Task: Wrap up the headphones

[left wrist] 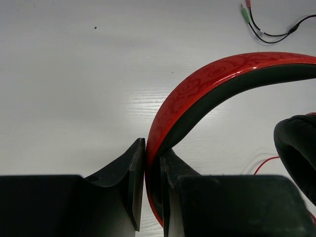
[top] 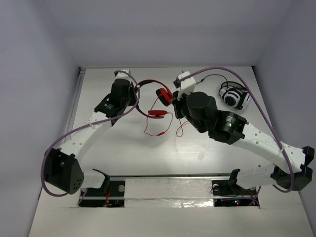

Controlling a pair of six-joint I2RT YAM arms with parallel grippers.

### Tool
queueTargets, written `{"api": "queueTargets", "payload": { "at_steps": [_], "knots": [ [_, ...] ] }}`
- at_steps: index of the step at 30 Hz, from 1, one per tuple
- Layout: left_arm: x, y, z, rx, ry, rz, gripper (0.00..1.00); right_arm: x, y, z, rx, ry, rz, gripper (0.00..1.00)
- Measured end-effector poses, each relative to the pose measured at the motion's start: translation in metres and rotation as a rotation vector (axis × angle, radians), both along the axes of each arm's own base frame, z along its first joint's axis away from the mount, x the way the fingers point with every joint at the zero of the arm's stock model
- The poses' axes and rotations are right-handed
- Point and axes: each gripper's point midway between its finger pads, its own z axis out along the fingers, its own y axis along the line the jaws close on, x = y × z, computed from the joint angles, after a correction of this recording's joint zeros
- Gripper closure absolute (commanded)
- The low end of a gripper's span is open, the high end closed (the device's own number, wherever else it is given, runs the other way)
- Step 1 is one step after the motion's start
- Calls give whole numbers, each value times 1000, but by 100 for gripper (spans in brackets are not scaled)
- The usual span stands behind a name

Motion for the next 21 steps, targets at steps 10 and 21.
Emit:
{"api": "queueTargets", "payload": {
  "at_steps": [10, 21],
  "knots": [
    [-12, -13, -1, 6, 39, -117, 100, 45, -36, 19, -26, -73, -152, 100],
    [-44, -71, -24, -43, 140, -423, 100, 87, -51, 25, -33, -98, -206, 100]
  ]
}}
